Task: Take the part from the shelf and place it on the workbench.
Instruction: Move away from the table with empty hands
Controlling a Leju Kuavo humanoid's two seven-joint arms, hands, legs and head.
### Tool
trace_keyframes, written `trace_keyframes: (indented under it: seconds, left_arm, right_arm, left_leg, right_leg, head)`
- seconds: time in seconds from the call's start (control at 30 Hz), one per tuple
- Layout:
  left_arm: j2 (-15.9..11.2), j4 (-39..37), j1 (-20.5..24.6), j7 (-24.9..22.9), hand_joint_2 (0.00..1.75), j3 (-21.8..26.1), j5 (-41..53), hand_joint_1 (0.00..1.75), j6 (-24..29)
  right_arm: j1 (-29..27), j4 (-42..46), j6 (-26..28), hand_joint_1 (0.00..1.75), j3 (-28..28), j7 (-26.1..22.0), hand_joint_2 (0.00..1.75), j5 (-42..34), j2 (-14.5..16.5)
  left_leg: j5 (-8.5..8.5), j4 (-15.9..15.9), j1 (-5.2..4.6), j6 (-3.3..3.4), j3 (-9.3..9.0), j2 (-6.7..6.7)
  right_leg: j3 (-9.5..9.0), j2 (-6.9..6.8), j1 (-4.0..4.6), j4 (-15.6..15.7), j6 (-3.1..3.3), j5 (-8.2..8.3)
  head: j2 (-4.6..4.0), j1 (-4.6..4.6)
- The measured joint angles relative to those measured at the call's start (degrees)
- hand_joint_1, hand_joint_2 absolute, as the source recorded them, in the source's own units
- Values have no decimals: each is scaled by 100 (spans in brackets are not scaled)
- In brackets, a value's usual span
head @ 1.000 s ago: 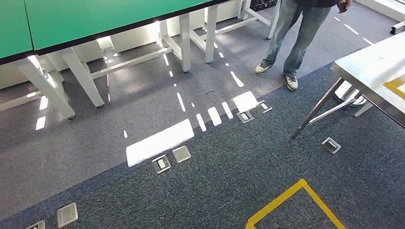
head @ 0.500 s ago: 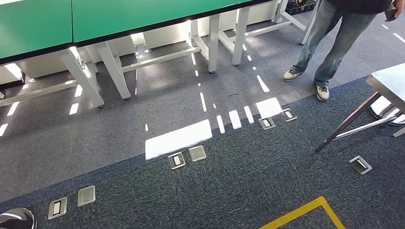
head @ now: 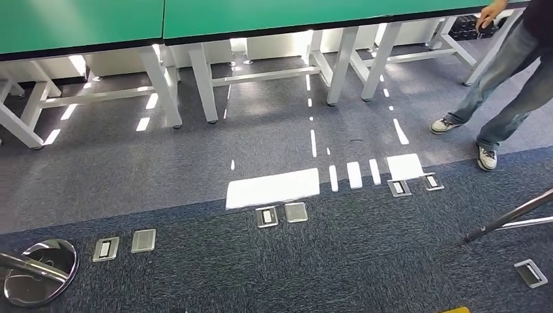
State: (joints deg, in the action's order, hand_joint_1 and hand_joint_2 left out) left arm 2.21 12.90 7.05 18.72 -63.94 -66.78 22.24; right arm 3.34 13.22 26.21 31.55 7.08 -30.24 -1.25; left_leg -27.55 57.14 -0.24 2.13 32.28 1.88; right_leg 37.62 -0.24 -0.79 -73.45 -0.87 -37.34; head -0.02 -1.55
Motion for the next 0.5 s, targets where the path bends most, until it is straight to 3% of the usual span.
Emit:
trace_keyframes:
  seconds: [0.07, 0.13, 0.2, 0.27, 0.33, 0.4, 0.47, 0.5]
  left_arm:
    - [-1, 1, -10, -1, 0, -1, -15, 0, -4]
    - [1, 3, -6, -8, 0, 0, -26, 0, -9]
    - [2, 4, -16, -32, 0, 2, -33, 0, -10]
    - [1, 4, -63, -66, 0, 2, -39, 0, -9]
    - [1, 4, -109, -95, 0, 1, -41, 0, -3]
    - [4, 4, -109, -109, 0, -1, -41, 0, 2]
    - [6, 4, -101, -108, 0, -1, -40, 0, 2]
    - [7, 4, -107, -106, 0, -1, -40, 0, 0]
  right_arm:
    - [-2, 0, -1, 0, 7, -13, 0, 3, -3]
    - [10, -2, -1, 0, 30, -28, 0, 9, -9]
    - [16, -4, -1, 0, 63, -46, 0, 24, -13]
    - [21, -4, 1, 0, 88, -59, 0, 37, -10]
    - [26, -4, 3, 0, 104, -66, 0, 40, -9]
    - [23, -4, 8, 0, 119, -70, 0, 41, -16]
    - [13, -4, 12, 0, 128, -68, 0, 41, -21]
    - [12, -4, 13, 0, 131, -66, 0, 41, -22]
  left_leg:
    - [-9, 28, 2, -13, -2, 153]
    - [-29, 84, -2, -52, 27, 286]
    - [-29, 126, 7, -119, 84, 398]
    - [-17, 129, 33, -199, 118, 490]
    - [-135, 285, 33, -262, 194, 347]
    - [-444, 860, 36, -309, 446, 57]
    - [-684, 1497, 58, -338, 729, -72]
    - [-678, 1607, 64, -341, 776, -92]
  right_leg:
    - [-154, 62, -12, 473, 10, 416]
    - [-435, 275, -39, 1169, 34, 727]
    - [-558, 393, -37, 1466, 68, 751]
    - [-580, 296, -25, 1519, 133, 755]
    - [-625, 176, -31, 1586, 209, 783]
    - [-669, 33, -16, 1623, 255, 785]
    - [-687, -126, 8, 1619, 279, 764]
    - [-696, -198, 16, 1614, 281, 750]
  head:
    - [0, -31]
    - [0, -56]
    - [0, -56]
    - [0, -50]
    - [0, -10]
    - [0, 73]
    - [0, 117]
    - [0, 126]
